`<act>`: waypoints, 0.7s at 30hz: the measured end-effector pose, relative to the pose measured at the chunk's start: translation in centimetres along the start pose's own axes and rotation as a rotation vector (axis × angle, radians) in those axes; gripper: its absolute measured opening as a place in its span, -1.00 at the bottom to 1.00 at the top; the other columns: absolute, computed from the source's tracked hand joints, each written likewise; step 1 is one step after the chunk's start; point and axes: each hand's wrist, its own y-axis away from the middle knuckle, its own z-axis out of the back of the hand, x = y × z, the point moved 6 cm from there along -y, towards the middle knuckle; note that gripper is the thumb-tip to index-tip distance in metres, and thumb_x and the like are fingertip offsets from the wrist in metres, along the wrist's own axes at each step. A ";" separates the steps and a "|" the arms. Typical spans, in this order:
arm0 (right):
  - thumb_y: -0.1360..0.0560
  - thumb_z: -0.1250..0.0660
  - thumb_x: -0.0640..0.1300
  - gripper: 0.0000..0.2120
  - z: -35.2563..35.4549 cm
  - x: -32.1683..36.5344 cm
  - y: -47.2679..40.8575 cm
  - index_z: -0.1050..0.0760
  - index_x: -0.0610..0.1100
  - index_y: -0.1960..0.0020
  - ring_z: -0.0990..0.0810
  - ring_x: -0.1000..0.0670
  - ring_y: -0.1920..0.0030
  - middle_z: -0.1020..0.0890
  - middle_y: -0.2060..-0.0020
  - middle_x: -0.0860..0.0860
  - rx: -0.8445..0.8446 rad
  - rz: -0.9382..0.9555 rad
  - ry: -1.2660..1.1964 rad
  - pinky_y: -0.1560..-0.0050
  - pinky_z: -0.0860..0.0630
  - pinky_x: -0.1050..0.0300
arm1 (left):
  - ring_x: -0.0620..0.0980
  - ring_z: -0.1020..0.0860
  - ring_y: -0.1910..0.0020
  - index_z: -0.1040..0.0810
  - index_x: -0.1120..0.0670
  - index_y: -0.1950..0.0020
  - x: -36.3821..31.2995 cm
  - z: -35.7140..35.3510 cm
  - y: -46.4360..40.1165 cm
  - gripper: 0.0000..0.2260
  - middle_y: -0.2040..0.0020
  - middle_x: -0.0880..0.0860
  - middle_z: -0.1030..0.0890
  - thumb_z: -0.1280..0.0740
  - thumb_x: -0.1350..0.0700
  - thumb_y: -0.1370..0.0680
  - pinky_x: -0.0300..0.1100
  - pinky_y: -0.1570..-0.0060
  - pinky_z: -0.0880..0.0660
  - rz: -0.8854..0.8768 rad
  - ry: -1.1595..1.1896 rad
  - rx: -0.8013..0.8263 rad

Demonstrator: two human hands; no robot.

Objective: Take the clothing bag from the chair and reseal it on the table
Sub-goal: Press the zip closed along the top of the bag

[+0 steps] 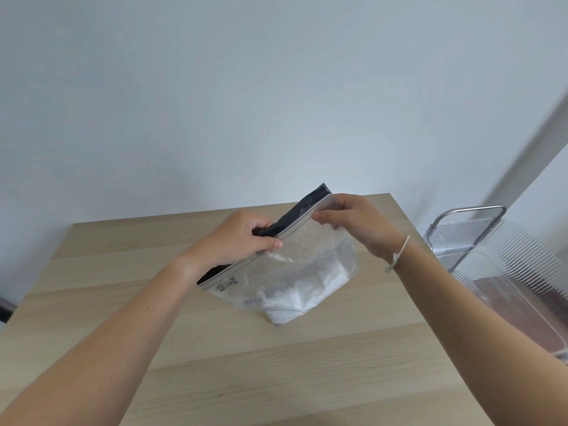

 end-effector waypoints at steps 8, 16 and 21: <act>-0.44 -0.37 -0.16 -0.87 0.3 -0.2 0.0 -0.59 -0.06 0.29 -0.46 0.24 0.43 -0.58 0.45 0.14 -0.041 0.013 -0.039 0.36 -0.38 0.43 | -0.15 -0.43 0.43 -0.60 0.12 0.26 0.8 0.7 0.0 -0.80 0.47 -0.08 -0.54 -0.49 0.00 -0.34 -0.30 0.34 -0.33 0.060 -0.004 -0.006; -0.45 -0.36 -0.15 -0.85 1.0 -0.1 -0.2 -0.59 -0.06 0.30 -0.43 0.17 0.45 -0.57 0.49 0.13 -0.114 0.031 -0.046 0.38 -0.38 0.40 | -0.11 -0.43 0.43 -0.57 0.21 0.30 0.9 1.6 0.1 -0.77 0.46 -0.01 -0.55 -0.47 0.05 -0.39 -0.31 0.32 -0.35 0.058 -0.065 -0.016; -0.44 -0.36 -0.16 -0.83 1.0 0.0 -0.2 -0.60 -0.05 0.31 -0.43 0.20 0.47 -0.57 0.51 0.14 -0.121 0.031 -0.042 0.39 -0.38 0.43 | -0.18 -0.40 0.49 -0.51 0.12 0.38 0.8 1.2 -0.1 -0.78 0.50 -0.07 -0.53 -0.44 0.08 -0.42 -0.41 0.40 -0.32 0.018 -0.084 -0.014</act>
